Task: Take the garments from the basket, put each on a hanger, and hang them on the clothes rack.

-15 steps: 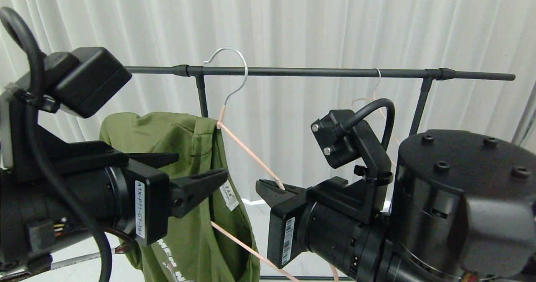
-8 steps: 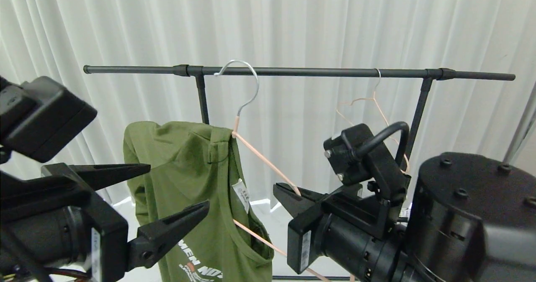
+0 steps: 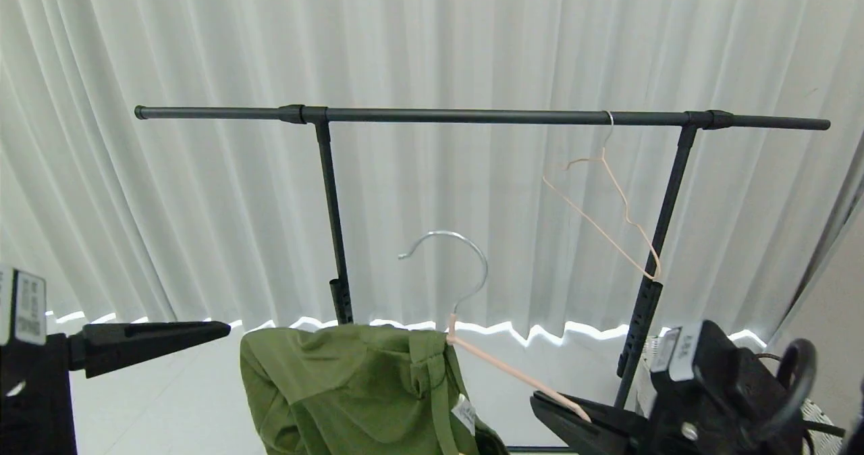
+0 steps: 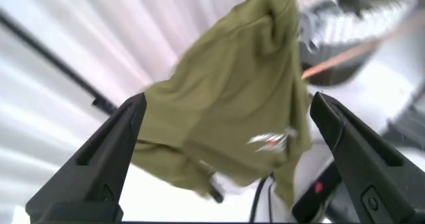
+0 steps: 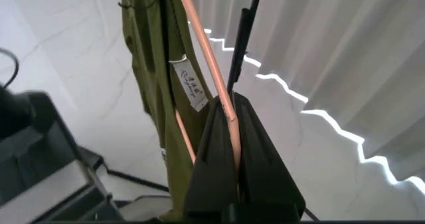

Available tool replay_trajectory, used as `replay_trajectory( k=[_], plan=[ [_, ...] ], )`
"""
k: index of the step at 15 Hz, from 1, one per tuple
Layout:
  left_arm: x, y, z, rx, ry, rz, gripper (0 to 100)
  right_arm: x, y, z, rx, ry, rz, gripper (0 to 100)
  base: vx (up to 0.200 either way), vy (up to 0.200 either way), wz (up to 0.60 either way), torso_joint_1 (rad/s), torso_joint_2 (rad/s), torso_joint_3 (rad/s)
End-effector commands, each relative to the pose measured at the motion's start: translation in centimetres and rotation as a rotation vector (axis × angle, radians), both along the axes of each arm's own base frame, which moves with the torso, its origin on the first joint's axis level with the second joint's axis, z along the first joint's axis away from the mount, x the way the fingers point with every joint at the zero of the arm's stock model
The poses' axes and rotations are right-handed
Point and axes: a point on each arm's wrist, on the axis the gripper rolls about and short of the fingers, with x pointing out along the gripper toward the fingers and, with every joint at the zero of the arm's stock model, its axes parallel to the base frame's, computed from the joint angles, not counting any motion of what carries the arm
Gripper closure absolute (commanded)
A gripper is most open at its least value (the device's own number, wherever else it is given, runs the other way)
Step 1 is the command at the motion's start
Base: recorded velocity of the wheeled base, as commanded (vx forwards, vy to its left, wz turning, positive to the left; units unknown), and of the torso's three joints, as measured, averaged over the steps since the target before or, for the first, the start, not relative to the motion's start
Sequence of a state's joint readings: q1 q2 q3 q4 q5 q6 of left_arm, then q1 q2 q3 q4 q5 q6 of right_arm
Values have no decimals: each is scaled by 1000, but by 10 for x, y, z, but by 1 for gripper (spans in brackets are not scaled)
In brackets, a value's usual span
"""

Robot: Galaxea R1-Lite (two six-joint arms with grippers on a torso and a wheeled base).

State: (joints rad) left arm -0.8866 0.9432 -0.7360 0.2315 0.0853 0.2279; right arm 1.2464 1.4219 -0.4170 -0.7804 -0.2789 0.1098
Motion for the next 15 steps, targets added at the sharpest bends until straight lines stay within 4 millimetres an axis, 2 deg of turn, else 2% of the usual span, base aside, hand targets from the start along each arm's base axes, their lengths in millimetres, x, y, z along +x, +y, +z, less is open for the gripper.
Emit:
replay_trajectory(
  k=[1, 4, 8, 15],
  plan=[
    [-4, 3, -7, 10, 12, -68, 0, -15, -20, 1, 19, -15, 48, 100, 0, 0, 0, 0, 0, 0],
    [-6, 0, -13, 16, 41, -215, 0, -30, -24, -4, -6, -30, 124, 100, 0, 0, 0, 0, 0, 0],
    [-8, -1, -30, 53, 89, -326, 0, -39, -23, -5, -19, -42, 176, 100, 0, 0, 0, 0, 0, 0],
    [0, -13, -47, 115, 182, -352, 0, -46, -15, -8, -39, -48, 222, 100, 0, 0, 0, 0, 0, 0]
  ],
)
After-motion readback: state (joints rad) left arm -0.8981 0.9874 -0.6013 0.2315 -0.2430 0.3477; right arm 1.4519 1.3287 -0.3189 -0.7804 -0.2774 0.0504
